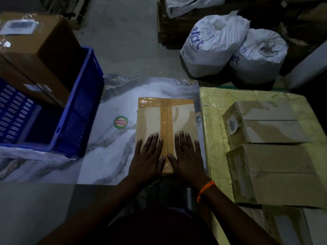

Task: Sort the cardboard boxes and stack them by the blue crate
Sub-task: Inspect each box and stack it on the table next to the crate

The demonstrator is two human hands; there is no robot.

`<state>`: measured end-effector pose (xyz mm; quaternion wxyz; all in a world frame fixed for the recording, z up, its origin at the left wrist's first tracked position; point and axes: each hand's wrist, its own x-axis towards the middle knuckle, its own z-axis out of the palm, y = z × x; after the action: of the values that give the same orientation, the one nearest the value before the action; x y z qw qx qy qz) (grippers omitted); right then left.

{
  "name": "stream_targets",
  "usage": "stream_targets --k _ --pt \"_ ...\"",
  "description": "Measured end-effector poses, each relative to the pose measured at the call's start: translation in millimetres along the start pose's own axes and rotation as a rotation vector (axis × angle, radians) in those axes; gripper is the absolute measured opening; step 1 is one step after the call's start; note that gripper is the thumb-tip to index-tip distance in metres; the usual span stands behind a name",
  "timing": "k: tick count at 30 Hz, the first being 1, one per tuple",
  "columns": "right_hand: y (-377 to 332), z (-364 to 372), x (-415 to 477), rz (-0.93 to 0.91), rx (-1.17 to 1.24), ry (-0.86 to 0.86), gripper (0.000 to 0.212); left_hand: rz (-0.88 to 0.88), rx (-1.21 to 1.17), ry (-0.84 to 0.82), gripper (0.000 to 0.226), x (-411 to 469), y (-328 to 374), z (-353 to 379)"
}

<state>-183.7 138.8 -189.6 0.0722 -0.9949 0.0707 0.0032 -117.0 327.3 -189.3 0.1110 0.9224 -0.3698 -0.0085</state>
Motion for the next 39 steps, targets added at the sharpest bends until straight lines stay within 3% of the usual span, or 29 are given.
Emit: stream_targets --k 8,12,16,21,25,29,32,34,37,39 --pt "-2 -13 18 -0.022 0.071 -0.035 0.081 -0.090 -0.029 0.056 0.066 0 -1 -5" --pt "-6 -40 74 -0.021 0.256 -0.067 0.077 -0.269 -0.217 0.124 0.066 -18 -10 -7" --pt "-8 -50 138 -0.117 0.229 -0.043 0.078 -0.344 -0.399 0.159 0.082 -46 -20 -19" --pt "-14 -50 208 -0.169 0.090 -0.128 0.074 -0.550 -0.792 0.157 0.109 -73 -12 -17" --pt "-13 -48 224 -0.197 0.050 -0.108 0.061 -0.890 -0.840 0.256 0.121 -77 2 -13" --pt "10 -48 211 -0.086 0.117 -0.076 0.061 -1.138 -0.964 0.288 0.085 -75 16 -11" --pt "35 -48 190 0.090 0.225 -0.053 0.057 -1.201 -1.167 0.370 0.079 -63 6 -22" --pt "51 -48 167 0.206 0.299 -0.042 0.058 -1.197 -1.125 0.414 0.067 -52 -8 -37" --pt "64 -47 120 0.286 0.414 -0.056 0.065 -1.056 -0.996 0.409 0.041 -40 -36 -51" --pt "66 -45 87 0.309 0.508 -0.080 0.073 -0.995 -0.957 0.386 0.038 -35 -55 -52"
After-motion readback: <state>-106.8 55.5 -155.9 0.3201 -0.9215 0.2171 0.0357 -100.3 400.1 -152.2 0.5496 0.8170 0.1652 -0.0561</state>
